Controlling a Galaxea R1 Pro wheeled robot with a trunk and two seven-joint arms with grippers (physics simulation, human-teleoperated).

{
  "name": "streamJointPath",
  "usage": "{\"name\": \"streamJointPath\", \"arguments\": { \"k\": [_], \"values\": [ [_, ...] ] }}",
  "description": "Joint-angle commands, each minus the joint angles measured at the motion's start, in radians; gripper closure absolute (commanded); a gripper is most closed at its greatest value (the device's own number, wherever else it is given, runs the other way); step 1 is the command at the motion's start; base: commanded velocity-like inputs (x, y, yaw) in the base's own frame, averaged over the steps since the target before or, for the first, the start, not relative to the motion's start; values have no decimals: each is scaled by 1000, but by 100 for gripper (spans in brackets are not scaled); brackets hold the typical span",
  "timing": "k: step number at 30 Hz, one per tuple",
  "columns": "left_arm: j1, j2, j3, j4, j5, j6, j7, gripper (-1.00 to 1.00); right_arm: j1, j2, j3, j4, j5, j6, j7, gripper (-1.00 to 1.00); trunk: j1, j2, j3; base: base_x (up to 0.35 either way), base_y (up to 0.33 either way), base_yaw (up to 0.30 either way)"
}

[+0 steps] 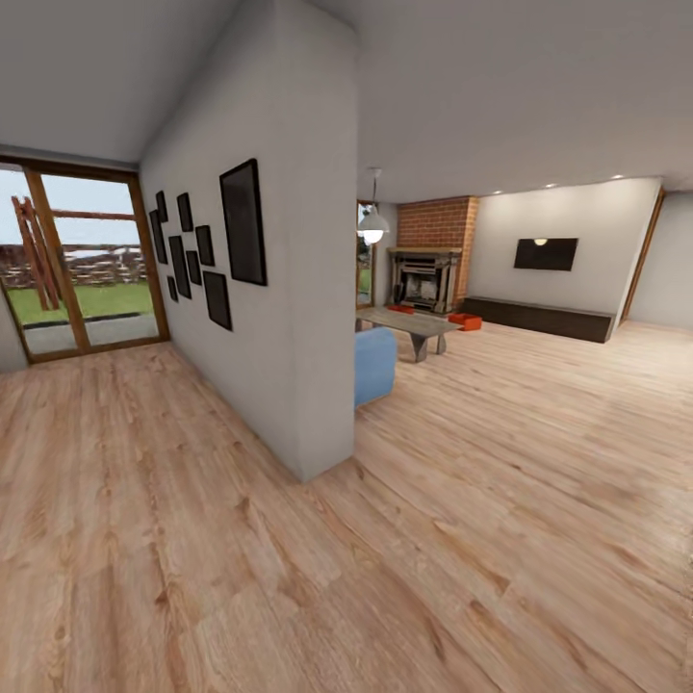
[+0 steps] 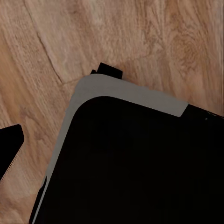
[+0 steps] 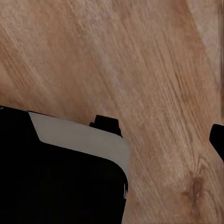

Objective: Move the two storage containers from the living room to the garage. In the garage, place one container on the floor and stack the other container on top of it (either order is fine).

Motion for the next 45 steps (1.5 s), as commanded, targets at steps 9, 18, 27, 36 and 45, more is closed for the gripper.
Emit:
{"name": "streamJointPath", "arguments": {
  "k": [9, 18, 27, 36, 45],
  "values": [
    [0, 0, 4, -3, 3, 0, 1, -100, -1, -2, -4, 4, -10, -5, -5, -100, 1, -1, 3, 324, 0, -267],
    [0, 0, 4, -3, 3, -4, 1, -100, -1, -3, -3, 4, -11, -5, -5, -100, 1, -1, 8, 324, 0, -289],
    [0, -2, 7, -3, 3, -4, 1, -100, -1, -1, -3, 4, -10, -5, -5, -100, 1, -1, 12, 324, 0, -290],
    [0, -2, 7, -3, 3, -4, 1, -100, -1, -1, -3, 4, -9, -5, -5, -100, 1, -1, 17, 324, 0, -290],
    [0, -2, 7, -3, 3, -4, 1, -100, -1, -1, 0, 3, 1, -6, -5, -100, 1, -1, 18, 324, 0, -194]
  ]
}}
